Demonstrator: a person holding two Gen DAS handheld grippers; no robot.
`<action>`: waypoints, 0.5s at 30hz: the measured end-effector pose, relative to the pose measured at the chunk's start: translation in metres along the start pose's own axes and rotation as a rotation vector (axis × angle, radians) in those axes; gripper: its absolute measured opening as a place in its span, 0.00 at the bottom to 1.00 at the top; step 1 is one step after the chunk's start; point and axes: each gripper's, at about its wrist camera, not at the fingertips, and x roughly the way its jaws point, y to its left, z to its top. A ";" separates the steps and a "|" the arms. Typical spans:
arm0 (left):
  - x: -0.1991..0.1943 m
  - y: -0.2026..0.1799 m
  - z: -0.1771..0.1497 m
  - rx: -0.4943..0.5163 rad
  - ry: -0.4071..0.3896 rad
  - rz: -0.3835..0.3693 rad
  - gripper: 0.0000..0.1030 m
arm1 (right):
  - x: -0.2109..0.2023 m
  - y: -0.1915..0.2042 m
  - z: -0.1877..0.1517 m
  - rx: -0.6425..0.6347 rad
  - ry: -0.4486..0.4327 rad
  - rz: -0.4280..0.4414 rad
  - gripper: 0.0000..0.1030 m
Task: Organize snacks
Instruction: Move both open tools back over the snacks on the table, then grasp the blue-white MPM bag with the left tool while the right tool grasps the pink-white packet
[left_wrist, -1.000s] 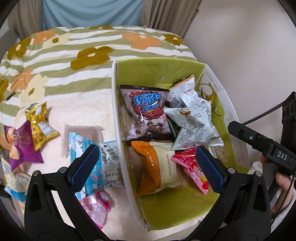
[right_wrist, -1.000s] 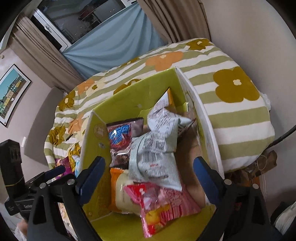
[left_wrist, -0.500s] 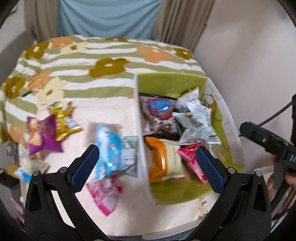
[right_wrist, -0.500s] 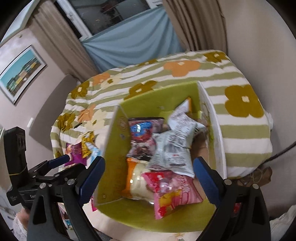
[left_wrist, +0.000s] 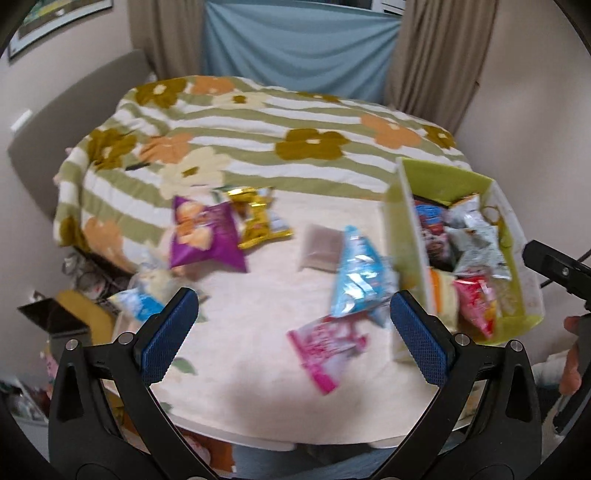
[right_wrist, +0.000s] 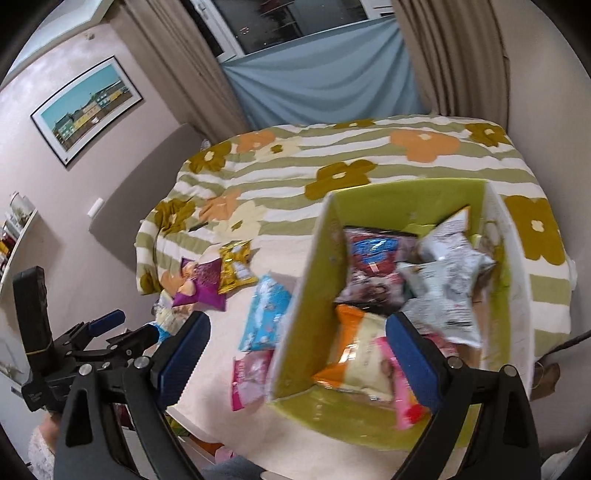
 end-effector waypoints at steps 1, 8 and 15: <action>0.000 0.010 -0.003 0.000 -0.007 0.008 1.00 | 0.003 0.006 -0.002 -0.008 0.005 0.003 0.92; 0.011 0.076 -0.018 0.043 0.001 0.055 1.00 | 0.031 0.055 -0.039 0.013 -0.004 -0.017 0.92; 0.047 0.123 -0.031 0.154 0.062 0.068 1.00 | 0.059 0.083 -0.068 0.148 -0.009 -0.101 0.92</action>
